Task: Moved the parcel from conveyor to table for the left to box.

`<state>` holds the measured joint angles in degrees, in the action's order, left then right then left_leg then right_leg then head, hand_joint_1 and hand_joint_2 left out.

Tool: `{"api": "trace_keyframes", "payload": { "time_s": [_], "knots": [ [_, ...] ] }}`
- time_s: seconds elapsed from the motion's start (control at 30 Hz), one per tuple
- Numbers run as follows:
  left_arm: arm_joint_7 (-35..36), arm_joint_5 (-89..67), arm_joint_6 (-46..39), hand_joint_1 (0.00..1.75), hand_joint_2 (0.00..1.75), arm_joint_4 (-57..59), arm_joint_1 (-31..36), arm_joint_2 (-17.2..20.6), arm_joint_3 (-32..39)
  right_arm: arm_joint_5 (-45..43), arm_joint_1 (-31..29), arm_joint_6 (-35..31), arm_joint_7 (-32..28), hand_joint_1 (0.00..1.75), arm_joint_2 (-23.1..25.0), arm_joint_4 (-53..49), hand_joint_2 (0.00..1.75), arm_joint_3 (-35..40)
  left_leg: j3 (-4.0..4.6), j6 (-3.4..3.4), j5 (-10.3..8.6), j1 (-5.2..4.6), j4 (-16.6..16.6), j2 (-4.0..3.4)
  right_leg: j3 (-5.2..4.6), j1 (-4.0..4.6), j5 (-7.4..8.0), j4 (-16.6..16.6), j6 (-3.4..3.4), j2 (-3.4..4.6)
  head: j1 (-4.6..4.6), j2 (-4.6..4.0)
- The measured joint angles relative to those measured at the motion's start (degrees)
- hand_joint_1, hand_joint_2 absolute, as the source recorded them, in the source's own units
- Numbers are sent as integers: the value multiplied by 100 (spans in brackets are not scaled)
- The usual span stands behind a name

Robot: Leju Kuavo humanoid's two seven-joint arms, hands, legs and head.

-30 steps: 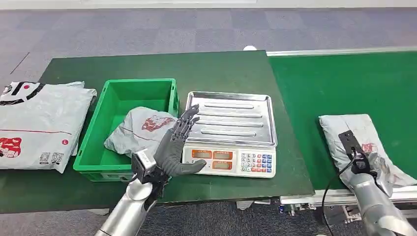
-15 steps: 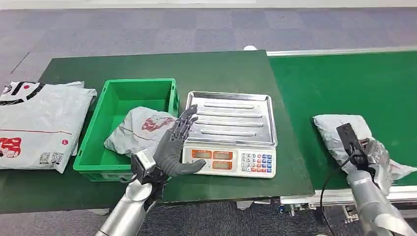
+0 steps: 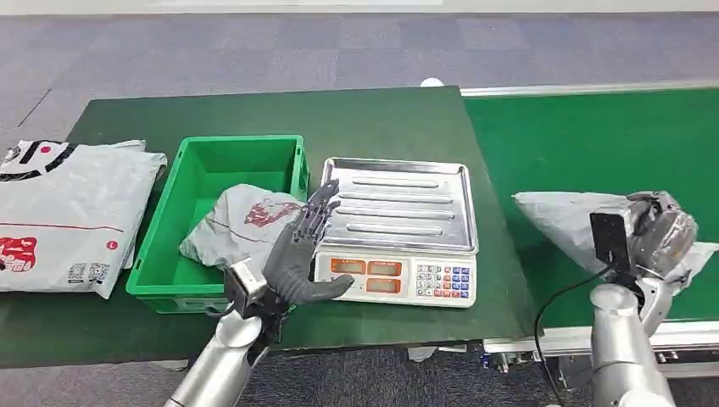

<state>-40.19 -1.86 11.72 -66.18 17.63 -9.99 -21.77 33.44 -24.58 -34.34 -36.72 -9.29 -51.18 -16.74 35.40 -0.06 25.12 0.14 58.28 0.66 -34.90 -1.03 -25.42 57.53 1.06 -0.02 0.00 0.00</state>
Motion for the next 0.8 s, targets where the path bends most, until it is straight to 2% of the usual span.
{"api": "trace_keyframes", "payload": {
  "time_s": [0.13,0.33,0.43,0.63,0.8],
  "knots": [
    [0,15,0,0,175,35,55,0,0,-8,427,-346,-315,175,208,-1012,175,99,0,0,1,0,0,1,0,0,-1,0,0,-1,0,0],
    [0,15,-2,0,175,87,95,-2,0,472,948,-544,-343,175,509,-2468,175,354,-1,-1,2,0,-1,-2,-2,0,-3,0,0,1,0,0],
    [0,15,-4,0,175,109,116,-2,0,560,1067,-544,-341,175,609,-2899,175,426,-1,-1,1,0,-1,-1,-2,0,-3,0,0,0,0,0],
    [0,15,-4,0,175,149,157,-2,0,1401,1364,-544,-341,175,791,-3744,175,691,-1,-1,2,0,-1,-4,-2,0,-2,0,0,4,0,0],
    [0,15,-2,0,175,157,163,-4,0,1465,1476,-544,-330,175,841,-4093,175,885,-1,-1,2,0,-1,-3,-3,0,-5,0,-1,3,0,0]
  ]
}}
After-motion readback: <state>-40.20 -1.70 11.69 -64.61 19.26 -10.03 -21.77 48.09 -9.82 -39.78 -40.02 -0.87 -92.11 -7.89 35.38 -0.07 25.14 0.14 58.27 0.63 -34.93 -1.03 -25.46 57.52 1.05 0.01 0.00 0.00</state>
